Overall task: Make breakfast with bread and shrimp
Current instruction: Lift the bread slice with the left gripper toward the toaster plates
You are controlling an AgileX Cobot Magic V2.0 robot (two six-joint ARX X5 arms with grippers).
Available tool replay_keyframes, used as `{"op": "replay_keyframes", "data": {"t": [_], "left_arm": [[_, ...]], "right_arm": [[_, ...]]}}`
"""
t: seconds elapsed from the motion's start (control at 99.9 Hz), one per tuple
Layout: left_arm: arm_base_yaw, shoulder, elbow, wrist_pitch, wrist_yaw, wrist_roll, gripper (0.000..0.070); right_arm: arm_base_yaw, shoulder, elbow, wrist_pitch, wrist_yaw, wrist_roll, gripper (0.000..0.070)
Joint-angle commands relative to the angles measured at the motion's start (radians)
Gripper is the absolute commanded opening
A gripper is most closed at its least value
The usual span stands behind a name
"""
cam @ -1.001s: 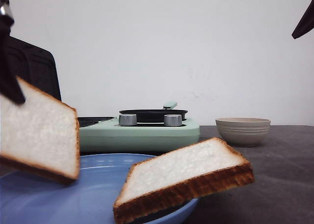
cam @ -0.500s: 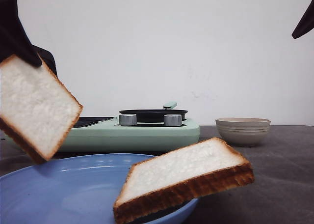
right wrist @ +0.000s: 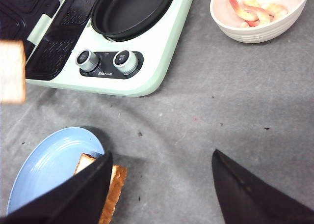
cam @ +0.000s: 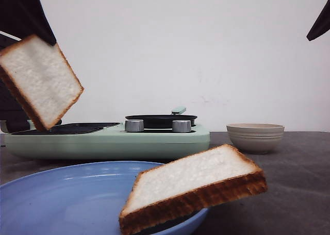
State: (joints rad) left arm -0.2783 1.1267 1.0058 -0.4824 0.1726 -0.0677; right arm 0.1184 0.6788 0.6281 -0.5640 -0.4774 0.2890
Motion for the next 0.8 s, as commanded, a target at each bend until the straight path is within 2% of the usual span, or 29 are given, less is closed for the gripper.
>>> {"op": "replay_keyframes", "data": {"t": [0.0,0.27,0.46,0.79], "left_arm": [[-0.008,0.04,0.057,0.023,-0.032,0.084,0.0003],[-0.017,0.236,0.225,0.14,-0.186,0.227,0.0003],[-0.017,0.384,0.332,0.219,-0.271,0.357,0.0003],[-0.018,0.587,0.394,0.402,-0.398,0.568,0.0003]], "right_arm": [[0.003,0.005,0.015,0.009,-0.005,-0.006,0.0397],[0.003,0.005,0.015,0.009,-0.005,-0.008,0.0397],[0.003,0.005,0.015,0.008,-0.005,-0.008,0.0397],[0.004,0.005,0.015,-0.003,-0.005,-0.011,0.0397]]}}
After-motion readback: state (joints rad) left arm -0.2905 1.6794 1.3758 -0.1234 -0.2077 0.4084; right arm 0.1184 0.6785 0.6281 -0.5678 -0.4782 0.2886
